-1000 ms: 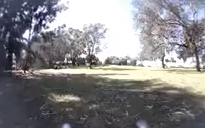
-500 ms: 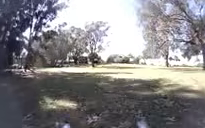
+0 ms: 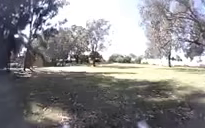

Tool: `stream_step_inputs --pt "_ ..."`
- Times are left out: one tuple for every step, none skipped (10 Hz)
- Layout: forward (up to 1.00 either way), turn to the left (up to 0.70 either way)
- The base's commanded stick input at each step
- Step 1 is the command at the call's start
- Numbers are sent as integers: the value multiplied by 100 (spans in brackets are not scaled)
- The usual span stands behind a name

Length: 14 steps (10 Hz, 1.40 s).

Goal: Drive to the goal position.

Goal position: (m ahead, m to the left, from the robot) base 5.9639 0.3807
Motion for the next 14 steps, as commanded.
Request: stream_step_inputs --pt "100 0" --pt "100 0" --pt "100 0" --pt "100 0" --pt "100 0" --pt "100 0" --pt "100 0" --pt "100 0" --pt "100 0" --pt "100 0" --pt "100 0" --pt "100 0" --pt "100 0" --pt "100 0"
